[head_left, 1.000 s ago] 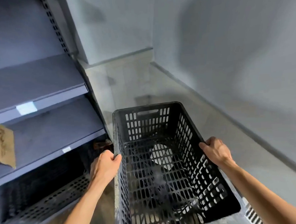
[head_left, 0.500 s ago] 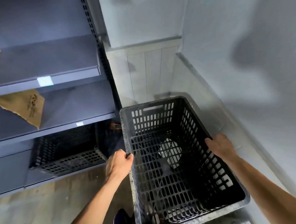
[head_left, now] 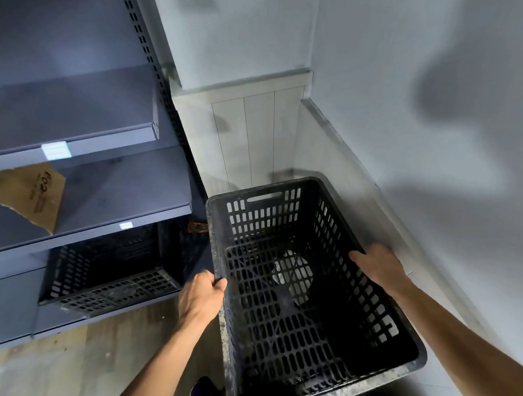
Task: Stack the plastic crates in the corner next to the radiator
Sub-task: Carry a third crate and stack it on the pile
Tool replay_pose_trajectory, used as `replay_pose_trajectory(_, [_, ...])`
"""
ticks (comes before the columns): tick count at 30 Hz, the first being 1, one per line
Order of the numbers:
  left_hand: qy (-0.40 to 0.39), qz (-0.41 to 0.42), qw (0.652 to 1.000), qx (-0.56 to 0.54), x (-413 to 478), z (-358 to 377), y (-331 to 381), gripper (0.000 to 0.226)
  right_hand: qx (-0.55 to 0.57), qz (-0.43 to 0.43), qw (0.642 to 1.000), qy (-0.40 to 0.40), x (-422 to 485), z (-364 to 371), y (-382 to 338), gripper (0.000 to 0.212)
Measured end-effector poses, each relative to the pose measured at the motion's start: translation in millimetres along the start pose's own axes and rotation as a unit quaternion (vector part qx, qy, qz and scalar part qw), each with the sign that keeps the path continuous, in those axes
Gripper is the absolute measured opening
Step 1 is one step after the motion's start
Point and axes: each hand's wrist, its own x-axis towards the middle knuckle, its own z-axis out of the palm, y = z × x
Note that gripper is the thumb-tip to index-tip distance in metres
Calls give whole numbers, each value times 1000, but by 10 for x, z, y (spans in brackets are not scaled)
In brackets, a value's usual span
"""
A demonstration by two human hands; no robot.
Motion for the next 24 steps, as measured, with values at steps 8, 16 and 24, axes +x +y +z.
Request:
replay_pose_trajectory(8, [4,-26,999,-24,36,33,80,29,-18,-27,999,11,139,-55,-38,37])
replay_pose_trajectory(16, [21,-46,998,-39,-172,133,64,26,-9,-53,998,17,145,-44,9,35])
replay_pose_trajectory(24, [0,-60,998,-34,-127,233,87,26,-54,-70,996,-11,183,-64,60,37])
